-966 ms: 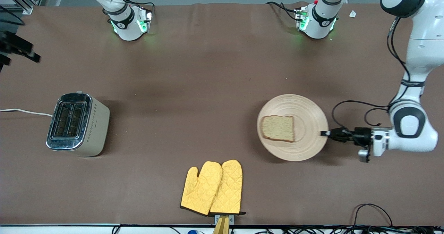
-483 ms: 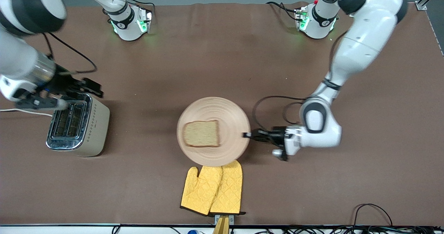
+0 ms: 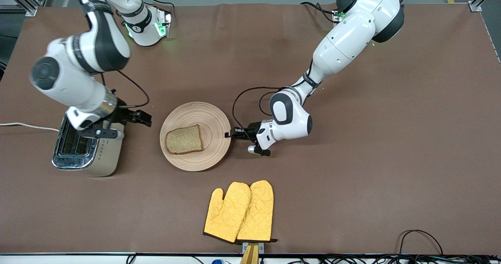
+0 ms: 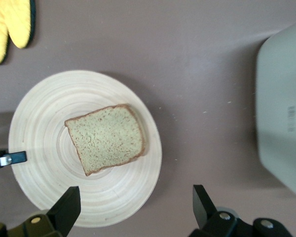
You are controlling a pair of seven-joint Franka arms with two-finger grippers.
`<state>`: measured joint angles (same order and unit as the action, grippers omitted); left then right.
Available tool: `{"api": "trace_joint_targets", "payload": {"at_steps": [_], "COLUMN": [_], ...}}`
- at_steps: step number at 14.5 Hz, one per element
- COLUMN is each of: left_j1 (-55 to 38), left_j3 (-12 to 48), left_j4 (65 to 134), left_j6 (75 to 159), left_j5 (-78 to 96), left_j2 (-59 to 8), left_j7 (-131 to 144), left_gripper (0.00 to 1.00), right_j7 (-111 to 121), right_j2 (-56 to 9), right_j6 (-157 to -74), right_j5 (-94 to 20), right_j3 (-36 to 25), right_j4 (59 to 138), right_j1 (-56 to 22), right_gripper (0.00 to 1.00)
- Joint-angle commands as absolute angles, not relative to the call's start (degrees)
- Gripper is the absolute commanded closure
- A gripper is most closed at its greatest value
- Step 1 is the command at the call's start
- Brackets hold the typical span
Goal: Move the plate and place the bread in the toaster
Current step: 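Lower the right gripper onto the bread slice while the left gripper withdraws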
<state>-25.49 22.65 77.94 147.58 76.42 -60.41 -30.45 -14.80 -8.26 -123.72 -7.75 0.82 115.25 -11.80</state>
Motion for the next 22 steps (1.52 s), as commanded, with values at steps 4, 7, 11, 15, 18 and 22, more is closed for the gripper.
{"api": "trace_joint_targets", "payload": {"at_steps": [4,7,11,15,18,22], "left_j1": [-24.4,-21.5,-11.8,-2.3,5.0,9.5], "left_j3": [22.2,19.6,20.0,19.9,20.0,19.9], "left_j4": [76.5,76.5,75.9,72.6,68.8,65.0], "left_j6": [147.6,144.6,130.1,116.0,104.9,97.2], "left_j5": [75.5,66.3,53.9,41.7,32.2,16.3], "left_j2": [-59.9,-57.8,-56.6,-55.5,-55.4,-49.2], "left_j7": [-23.5,-18.6,-16.6,-17.3,-19.8,-22.0], "left_gripper": [0.0,0.0,0.0,0.0,0.0,0.0], "right_j7": [-16.1,-15.4,-12.1,-10.3,-10.5,-10.5], "right_j2": [-15.7,-20.0,-22.1,-22.8,-24.1,-25.2], "right_j6": [-135.1,-138.7,-142.6,-139.2,-138.2,-139.7], "right_j5": [-7.3,-2.0,-1.3,-1.3,-1.3,-1.3], "right_j3": [0.1,0.2,0.2,0.1,0.1,0.1], "right_j4": [122.3,121.6,120.2,117.1,116.4,116.4], "right_j1": [-16.0,-16.6,-16.3,-15.8,-16.3,-16.5], "right_gripper": [0.0,0.0,0.21,0.56,0.6,0.6]}}
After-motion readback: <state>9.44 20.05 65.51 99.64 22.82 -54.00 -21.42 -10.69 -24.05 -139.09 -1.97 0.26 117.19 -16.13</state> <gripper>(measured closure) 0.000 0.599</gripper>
